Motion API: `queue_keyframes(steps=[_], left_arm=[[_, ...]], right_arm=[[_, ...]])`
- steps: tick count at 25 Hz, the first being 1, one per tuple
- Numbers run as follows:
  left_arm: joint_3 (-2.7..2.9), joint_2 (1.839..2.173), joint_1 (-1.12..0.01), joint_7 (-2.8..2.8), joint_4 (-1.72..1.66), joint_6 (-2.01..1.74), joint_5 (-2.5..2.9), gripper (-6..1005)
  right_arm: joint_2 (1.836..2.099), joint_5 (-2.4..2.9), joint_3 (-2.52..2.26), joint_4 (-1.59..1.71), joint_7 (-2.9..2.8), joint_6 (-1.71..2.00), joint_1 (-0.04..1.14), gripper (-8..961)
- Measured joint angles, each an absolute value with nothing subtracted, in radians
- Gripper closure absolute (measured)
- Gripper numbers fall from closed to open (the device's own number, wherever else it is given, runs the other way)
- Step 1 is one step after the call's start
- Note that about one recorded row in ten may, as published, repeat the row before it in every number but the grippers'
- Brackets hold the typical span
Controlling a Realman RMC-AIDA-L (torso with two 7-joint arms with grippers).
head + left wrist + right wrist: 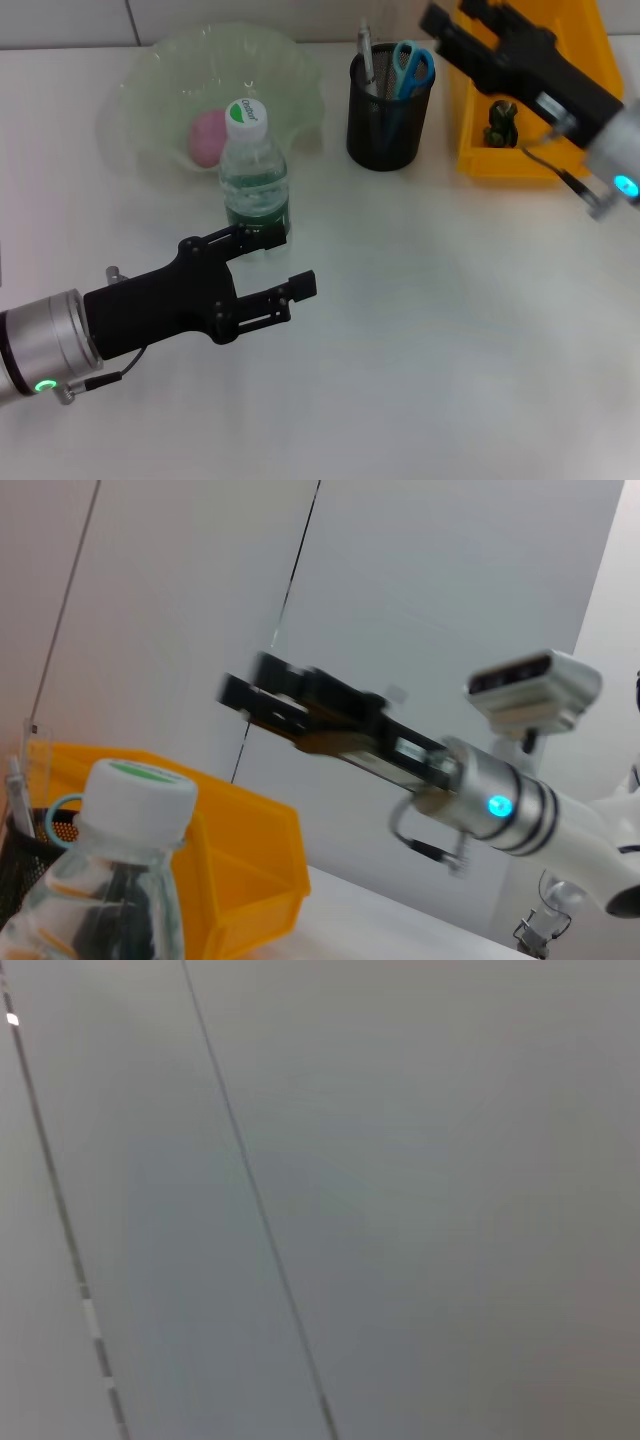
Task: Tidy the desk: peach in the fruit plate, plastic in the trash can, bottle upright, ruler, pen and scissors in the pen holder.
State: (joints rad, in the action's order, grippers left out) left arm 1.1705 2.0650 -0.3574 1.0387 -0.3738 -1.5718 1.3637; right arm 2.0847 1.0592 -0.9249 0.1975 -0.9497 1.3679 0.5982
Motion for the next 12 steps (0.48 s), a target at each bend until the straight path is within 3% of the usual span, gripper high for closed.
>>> queue_keyframes(steps=[7,10,12], left_arm=[[1.16,2.045,-0.324,1.026,-0.377,-1.605,1.372,244],[1.165,2.029,-0.313,1.012,-0.377,-1.623,1.373,244],[1.172,2.005,-0.297,0.992,-0.377,-1.66,1.388,244]], right_arm=[[2.065,1.287,-0.923,0.42,-1.006,1.707,0.325,165],[2.05,1.389,-0.917,0.463,-1.01,1.793,0.281,161],[2.024,1.552,-0.912,0.485,-1.011,1.903,0.255,159]])
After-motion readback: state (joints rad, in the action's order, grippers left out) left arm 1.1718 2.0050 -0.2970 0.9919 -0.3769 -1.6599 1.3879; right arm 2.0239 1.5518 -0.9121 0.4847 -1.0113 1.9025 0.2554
